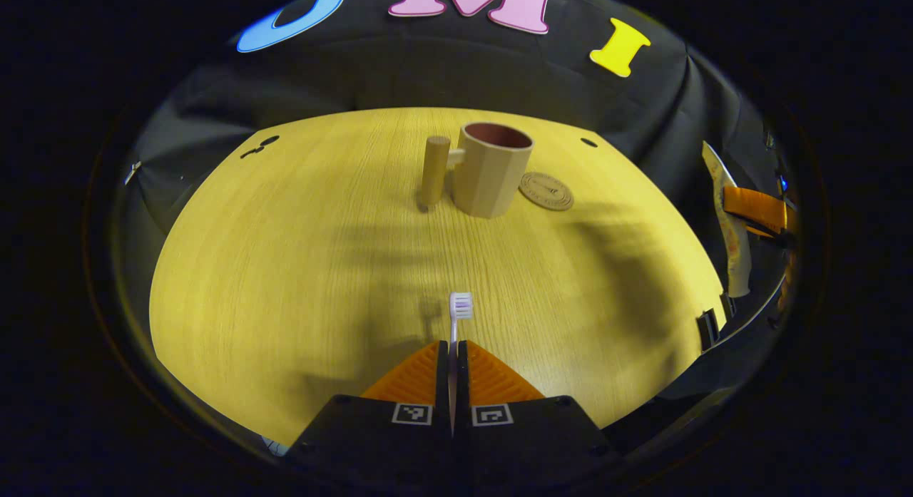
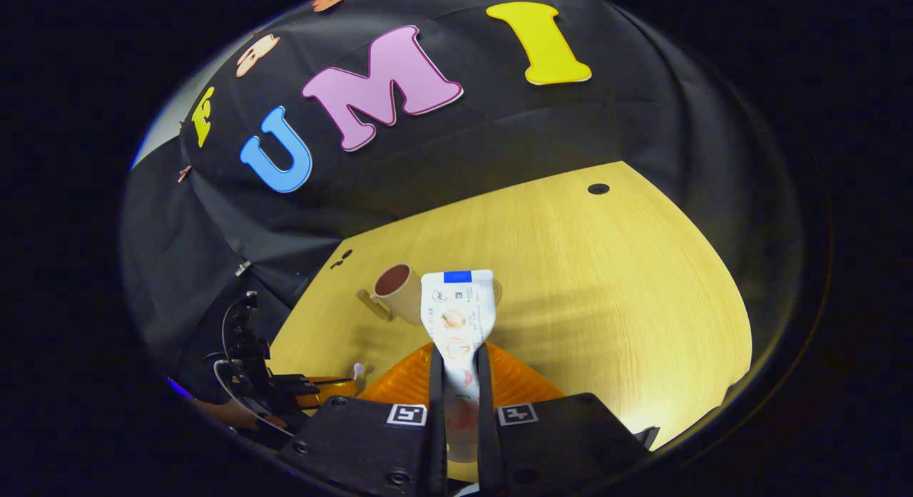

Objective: Put the toothbrush and toothpaste on the desktop into the cup, then pick up the cup and place it on the coaster on the desktop.

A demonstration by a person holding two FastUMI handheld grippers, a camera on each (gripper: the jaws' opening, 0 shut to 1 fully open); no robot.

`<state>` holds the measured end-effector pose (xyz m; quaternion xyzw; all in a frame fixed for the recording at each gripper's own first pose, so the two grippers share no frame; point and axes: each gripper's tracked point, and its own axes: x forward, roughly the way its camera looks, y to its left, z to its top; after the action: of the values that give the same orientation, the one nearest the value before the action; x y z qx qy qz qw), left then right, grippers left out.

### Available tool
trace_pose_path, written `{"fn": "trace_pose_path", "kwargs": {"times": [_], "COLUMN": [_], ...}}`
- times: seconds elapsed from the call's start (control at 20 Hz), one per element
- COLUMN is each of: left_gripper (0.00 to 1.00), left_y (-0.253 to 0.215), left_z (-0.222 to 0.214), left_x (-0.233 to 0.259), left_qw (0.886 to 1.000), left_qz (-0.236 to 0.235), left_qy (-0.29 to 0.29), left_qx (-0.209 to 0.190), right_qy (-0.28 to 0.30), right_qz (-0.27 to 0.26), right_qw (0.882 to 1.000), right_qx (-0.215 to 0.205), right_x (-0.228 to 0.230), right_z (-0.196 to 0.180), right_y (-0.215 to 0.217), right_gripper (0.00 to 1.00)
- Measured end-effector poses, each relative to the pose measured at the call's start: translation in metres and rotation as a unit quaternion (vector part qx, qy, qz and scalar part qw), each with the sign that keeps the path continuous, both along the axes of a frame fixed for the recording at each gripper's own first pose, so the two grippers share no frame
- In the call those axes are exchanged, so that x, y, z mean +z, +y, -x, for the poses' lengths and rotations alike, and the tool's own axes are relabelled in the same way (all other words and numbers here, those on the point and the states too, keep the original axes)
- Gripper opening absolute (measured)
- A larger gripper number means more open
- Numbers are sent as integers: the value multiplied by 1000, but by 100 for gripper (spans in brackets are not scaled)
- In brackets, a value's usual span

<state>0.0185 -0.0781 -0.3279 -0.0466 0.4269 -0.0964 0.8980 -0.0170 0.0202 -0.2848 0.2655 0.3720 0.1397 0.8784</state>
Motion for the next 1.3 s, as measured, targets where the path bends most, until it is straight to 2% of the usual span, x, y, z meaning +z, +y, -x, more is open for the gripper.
{"fn": "trace_pose_path", "kwargs": {"times": [0.2,0.55,0.8,1.15,1.3], "left_gripper": [6,6,6,6,6], "left_y": [11,20,27,46,49], "left_z": [-4,-2,1,22,28], "left_x": [42,96,128,151,153], "left_qw": [999,992,988,987,987], "left_qz": [29,53,62,51,50], "left_qy": [-46,-116,-142,-153,-147], "left_qx": [-2,-18,-17,12,33], "right_qy": [-44,-100,-156,-185,-187], "right_qz": [-21,-27,-79,-107,-92], "right_qw": [999,995,985,977,978], "right_qx": [-8,-6,-5,-7,4], "right_x": [30,58,87,58,32], "right_z": [-27,-68,-111,-187,-209], "right_y": [28,66,94,131,151], "right_gripper": [21,21,20,20,20]}}
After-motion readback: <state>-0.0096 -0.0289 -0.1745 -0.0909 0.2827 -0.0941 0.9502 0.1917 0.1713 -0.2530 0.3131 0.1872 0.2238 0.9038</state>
